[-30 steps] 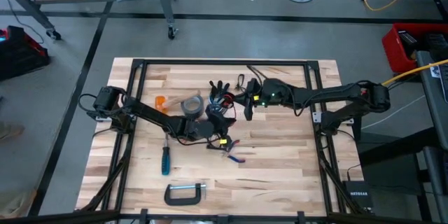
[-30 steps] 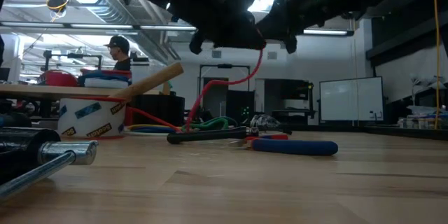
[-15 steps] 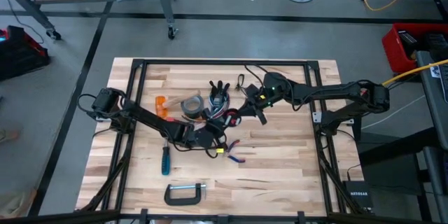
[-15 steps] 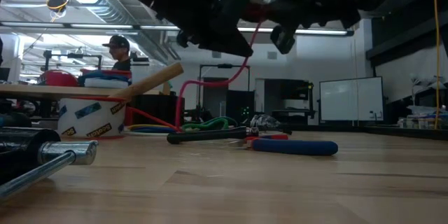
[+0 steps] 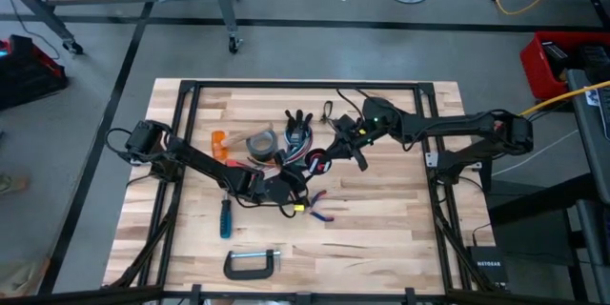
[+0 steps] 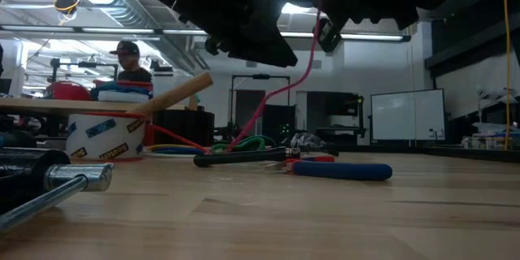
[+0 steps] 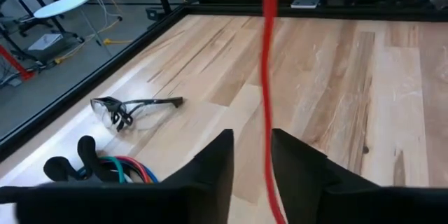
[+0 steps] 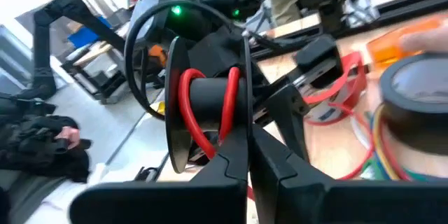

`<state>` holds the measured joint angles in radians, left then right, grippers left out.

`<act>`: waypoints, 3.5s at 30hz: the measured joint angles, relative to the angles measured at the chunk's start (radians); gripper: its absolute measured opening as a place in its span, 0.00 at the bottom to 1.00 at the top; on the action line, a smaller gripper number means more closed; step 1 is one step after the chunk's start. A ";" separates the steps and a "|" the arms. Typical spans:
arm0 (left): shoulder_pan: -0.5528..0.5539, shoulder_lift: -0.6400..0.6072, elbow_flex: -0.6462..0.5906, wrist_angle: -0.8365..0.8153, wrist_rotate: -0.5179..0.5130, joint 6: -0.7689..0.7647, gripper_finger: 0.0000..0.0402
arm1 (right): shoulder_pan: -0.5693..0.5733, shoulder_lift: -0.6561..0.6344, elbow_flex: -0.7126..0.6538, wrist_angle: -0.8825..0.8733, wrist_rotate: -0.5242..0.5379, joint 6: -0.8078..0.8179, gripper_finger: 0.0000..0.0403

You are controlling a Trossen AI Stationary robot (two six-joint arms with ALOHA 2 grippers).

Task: Coil cords
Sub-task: Coil the red wire onto the black spool

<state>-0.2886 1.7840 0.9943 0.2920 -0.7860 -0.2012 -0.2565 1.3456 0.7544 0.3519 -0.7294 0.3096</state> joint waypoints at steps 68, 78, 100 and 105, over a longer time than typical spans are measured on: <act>0.140 0.140 0.000 0.241 0.372 -0.198 0.02 | 0.001 -0.356 0.000 -0.310 0.382 -0.212 0.00; 0.139 0.086 0.000 0.028 0.372 -0.239 0.00 | 0.001 -0.374 0.000 -0.533 0.460 -0.214 0.00; 0.175 -0.052 0.000 -0.226 0.301 -0.263 0.00 | 0.002 -0.325 0.000 -0.878 0.640 -0.211 0.00; 0.201 -0.078 0.000 -0.212 0.300 -0.239 0.00 | 0.002 -0.273 0.000 -0.878 0.663 -0.211 0.00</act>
<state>-0.0878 1.7061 0.9939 0.0798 -0.4858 -0.4402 -0.2546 1.0721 0.7547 -0.5262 -0.0664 0.0991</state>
